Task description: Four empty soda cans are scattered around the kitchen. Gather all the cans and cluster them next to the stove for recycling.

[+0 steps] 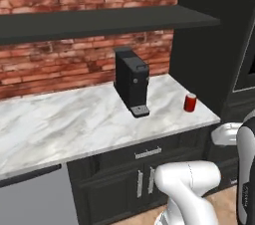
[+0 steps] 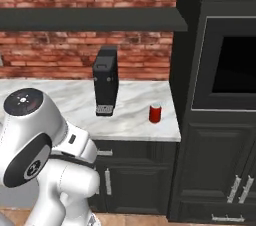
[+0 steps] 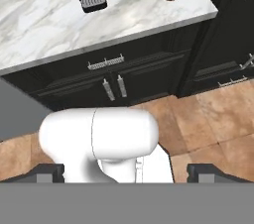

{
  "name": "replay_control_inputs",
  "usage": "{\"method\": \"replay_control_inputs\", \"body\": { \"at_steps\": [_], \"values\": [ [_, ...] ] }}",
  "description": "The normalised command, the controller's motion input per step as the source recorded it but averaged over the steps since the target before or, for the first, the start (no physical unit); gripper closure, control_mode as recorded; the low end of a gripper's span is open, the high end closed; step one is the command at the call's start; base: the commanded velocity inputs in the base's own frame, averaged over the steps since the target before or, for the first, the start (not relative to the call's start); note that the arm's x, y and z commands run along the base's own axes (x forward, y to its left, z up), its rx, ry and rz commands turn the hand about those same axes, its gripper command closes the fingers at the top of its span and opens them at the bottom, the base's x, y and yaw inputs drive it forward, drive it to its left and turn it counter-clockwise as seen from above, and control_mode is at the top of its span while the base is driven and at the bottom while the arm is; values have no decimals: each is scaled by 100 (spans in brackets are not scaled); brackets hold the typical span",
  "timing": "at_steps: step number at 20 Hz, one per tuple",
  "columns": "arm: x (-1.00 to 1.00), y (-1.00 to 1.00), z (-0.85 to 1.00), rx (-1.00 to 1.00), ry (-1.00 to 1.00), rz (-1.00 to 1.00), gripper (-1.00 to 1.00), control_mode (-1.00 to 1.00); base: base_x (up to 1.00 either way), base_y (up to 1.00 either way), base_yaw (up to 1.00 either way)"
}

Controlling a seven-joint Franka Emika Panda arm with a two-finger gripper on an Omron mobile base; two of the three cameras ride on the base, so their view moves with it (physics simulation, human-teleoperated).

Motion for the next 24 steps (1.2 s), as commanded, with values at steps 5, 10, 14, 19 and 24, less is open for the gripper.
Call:
{"method": "replay_control_inputs", "body": {
  "at_steps": [5,10,14,19,24],
  "values": [
    [0,0,0,0,0,0,-100,100,80,-26,-7],
    [0,0,0,0,0,0,-100,100,62,0,-7],
    [0,0,0,0,0,0,-100,100,40,0,-9],
    [0,0,0,0,0,0,-100,100,41,-41,-8],
    [0,0,0,0,0,0,-100,100,49,-11,-6]
  ]
}}
